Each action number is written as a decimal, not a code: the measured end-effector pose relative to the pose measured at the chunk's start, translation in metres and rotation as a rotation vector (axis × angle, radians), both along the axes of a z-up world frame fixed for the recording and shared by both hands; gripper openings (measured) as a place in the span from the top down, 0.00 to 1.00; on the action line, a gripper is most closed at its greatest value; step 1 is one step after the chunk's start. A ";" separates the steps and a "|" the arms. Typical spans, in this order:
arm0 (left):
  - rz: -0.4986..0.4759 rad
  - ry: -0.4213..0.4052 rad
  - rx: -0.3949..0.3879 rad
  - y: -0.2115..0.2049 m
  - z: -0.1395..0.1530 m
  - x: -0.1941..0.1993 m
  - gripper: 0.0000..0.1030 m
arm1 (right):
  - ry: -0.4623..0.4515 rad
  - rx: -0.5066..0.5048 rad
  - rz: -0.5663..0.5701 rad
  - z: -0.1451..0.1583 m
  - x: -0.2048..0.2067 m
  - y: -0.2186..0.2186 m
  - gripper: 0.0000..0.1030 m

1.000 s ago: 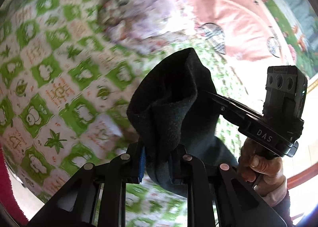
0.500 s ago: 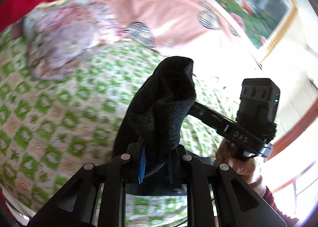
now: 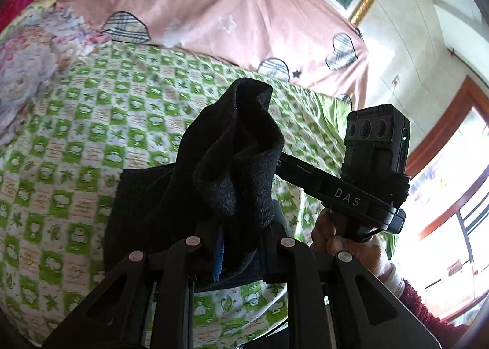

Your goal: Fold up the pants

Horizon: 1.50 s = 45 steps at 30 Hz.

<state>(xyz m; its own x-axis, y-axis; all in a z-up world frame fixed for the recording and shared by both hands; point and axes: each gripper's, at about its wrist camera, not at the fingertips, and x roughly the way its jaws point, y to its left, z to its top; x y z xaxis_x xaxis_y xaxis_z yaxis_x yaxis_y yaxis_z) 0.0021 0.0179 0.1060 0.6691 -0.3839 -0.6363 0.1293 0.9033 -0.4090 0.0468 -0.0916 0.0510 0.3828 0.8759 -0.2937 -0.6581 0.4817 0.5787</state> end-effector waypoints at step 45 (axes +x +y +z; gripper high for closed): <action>-0.261 0.046 0.082 -0.085 -0.069 -0.001 0.45 | 0.210 -0.054 -0.518 -0.060 -0.058 -0.129 0.44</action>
